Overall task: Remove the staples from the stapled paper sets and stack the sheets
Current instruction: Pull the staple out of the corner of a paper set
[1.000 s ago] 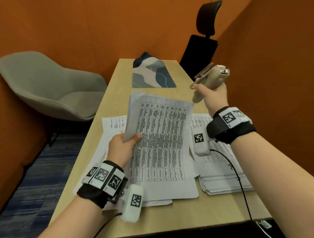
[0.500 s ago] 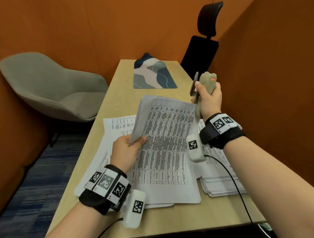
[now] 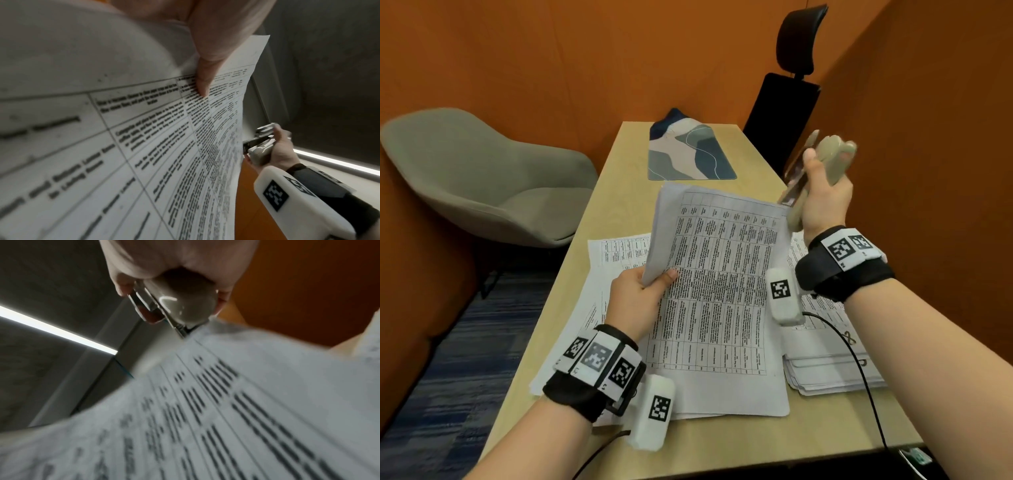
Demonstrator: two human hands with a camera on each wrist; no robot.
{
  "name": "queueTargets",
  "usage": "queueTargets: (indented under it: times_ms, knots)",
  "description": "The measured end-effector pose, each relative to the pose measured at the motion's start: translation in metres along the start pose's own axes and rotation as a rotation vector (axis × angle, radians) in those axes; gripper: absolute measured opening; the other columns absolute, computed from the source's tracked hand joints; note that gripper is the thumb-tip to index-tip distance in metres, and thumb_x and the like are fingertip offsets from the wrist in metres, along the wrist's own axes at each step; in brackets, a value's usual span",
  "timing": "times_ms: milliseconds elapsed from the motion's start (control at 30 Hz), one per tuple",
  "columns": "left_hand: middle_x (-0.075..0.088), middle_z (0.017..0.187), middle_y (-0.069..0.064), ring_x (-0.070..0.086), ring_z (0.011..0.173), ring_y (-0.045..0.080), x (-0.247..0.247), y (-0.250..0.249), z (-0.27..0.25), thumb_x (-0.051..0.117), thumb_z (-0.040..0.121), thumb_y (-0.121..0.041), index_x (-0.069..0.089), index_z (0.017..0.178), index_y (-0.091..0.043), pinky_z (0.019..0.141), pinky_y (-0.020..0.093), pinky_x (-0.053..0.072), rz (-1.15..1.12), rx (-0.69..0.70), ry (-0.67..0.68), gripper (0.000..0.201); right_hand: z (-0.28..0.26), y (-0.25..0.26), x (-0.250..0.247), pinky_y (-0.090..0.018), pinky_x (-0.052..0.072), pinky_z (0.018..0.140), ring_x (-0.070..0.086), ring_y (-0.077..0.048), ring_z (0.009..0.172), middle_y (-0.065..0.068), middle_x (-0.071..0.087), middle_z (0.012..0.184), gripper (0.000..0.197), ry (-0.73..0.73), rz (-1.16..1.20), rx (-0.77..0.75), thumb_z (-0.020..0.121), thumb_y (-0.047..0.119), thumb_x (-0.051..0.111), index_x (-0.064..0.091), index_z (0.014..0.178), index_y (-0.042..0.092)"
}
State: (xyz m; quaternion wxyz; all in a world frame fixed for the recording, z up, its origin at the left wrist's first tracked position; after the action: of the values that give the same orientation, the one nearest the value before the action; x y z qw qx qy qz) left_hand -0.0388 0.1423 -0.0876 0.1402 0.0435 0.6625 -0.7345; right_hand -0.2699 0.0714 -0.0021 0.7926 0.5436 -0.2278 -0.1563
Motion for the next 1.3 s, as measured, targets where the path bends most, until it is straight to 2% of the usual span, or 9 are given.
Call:
queueTargets:
  times_ms: [133, 233, 367, 467, 567, 700, 867, 1033, 1300]
  knots:
    - [0.053, 0.072, 0.014, 0.047, 0.068, 0.021, 0.001, -0.001, 0.006, 0.062, 0.087, -0.021, 0.057, 0.068, -0.003, 0.061, 0.028, 0.034, 0.019, -0.052, -0.028, 0.027, -0.004, 0.017, -0.016, -0.033, 0.054, 0.081, 0.067, -0.016, 0.085, -0.003, 0.066, 0.092, 0.044, -0.066, 0.211, -0.068, 0.075, 0.047, 0.061, 0.057, 0.103, 0.013]
    - [0.053, 0.074, 0.015, 0.049, 0.07, 0.02, 0.004, -0.003, 0.008, 0.062, 0.087, -0.022, 0.059, 0.079, 0.001, 0.065, 0.029, 0.037, 0.011, -0.068, -0.018, 0.025, -0.017, 0.013, -0.023, -0.029, 0.051, 0.068, 0.062, -0.01, 0.066, 0.002, 0.063, 0.077, 0.016, 0.191, 0.081, 0.053, 0.086, 0.033, 0.059, 0.058, 0.087, 0.017]
    - [0.054, 0.067, 0.004, 0.05, 0.062, 0.017, 0.009, -0.016, 0.009, 0.061, 0.088, -0.02, 0.055, 0.069, -0.009, 0.057, 0.025, 0.039, -0.031, -0.072, -0.002, 0.022, -0.035, -0.009, -0.032, -0.038, 0.049, 0.079, 0.06, -0.024, 0.079, -0.005, 0.066, 0.085, 0.019, 0.574, -0.227, 0.357, 0.088, 0.035, 0.058, 0.062, 0.089, 0.017]
    - [0.057, 0.072, -0.001, 0.053, 0.066, 0.012, 0.015, -0.026, 0.015, 0.061, 0.089, -0.018, 0.057, 0.075, -0.015, 0.06, 0.02, 0.041, -0.089, -0.101, -0.014, 0.015, -0.037, -0.012, -0.043, -0.041, 0.05, 0.081, 0.059, -0.029, 0.083, -0.014, 0.065, 0.093, 0.022, 0.635, -0.266, 0.489, 0.087, 0.032, 0.058, 0.063, 0.095, 0.012]
    - [0.063, 0.083, 0.001, 0.061, 0.079, 0.016, 0.031, -0.031, 0.021, 0.057, 0.091, -0.015, 0.06, 0.095, -0.012, 0.068, 0.024, 0.049, -0.184, -0.173, 0.0, 0.006, -0.028, -0.007, -0.057, -0.033, 0.055, 0.066, 0.062, -0.025, 0.072, -0.012, 0.067, 0.085, 0.022, 0.636, -0.325, 0.556, 0.088, 0.03, 0.059, 0.063, 0.095, 0.01]
    - [0.061, 0.117, 0.014, 0.059, 0.106, 0.031, 0.072, -0.028, 0.023, 0.053, 0.093, -0.011, 0.051, 0.125, -0.003, 0.096, 0.045, 0.047, -0.133, -0.258, 0.153, 0.033, 0.001, -0.012, -0.079, -0.024, 0.053, 0.047, 0.062, -0.016, 0.049, -0.008, 0.065, 0.07, 0.026, 0.44, -0.403, 0.621, 0.085, 0.033, 0.064, 0.062, 0.089, 0.007]
    - [0.06, 0.119, 0.017, 0.059, 0.107, 0.033, 0.127, -0.016, 0.021, 0.054, 0.085, 0.003, 0.047, 0.128, -0.004, 0.093, 0.043, 0.049, 0.1, -0.245, 0.394, 0.044, 0.042, -0.046, -0.118, -0.053, 0.05, 0.087, 0.064, -0.035, 0.086, -0.021, 0.066, 0.101, 0.061, 0.194, -0.582, 0.687, 0.076, 0.046, 0.07, 0.054, 0.115, 0.002]
    - [0.056, 0.119, 0.015, 0.055, 0.104, 0.029, 0.165, -0.011, 0.023, 0.053, 0.088, -0.004, 0.049, 0.121, -0.002, 0.085, 0.035, 0.045, 0.299, -0.255, 0.533, 0.033, 0.064, -0.084, -0.144, -0.05, 0.045, 0.097, 0.058, -0.039, 0.108, -0.024, 0.058, 0.12, 0.085, 0.126, -0.82, 0.681, 0.074, 0.058, 0.065, 0.045, 0.13, -0.003]
    - [-0.003, 0.156, 0.015, 0.021, 0.14, 0.028, 0.184, -0.016, 0.019, 0.05, 0.093, -0.016, -0.009, 0.148, -0.004, 0.102, 0.025, 0.029, 0.32, -0.355, 0.619, 0.081, 0.068, -0.109, -0.144, -0.048, 0.042, 0.1, 0.054, -0.038, 0.113, -0.023, 0.053, 0.128, 0.091, 0.219, -0.949, 0.72, 0.074, 0.061, 0.063, 0.041, 0.134, -0.003]
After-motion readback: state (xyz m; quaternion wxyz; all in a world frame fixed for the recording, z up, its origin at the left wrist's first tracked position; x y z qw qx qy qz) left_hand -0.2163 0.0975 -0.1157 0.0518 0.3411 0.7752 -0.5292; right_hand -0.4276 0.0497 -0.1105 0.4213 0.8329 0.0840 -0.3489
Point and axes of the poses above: each hand's wrist, its own z-axis towards the middle knuckle, its own x-axis out of the palm, y = z × x, the point moved 1 cm from there along z, towards the middle knuckle
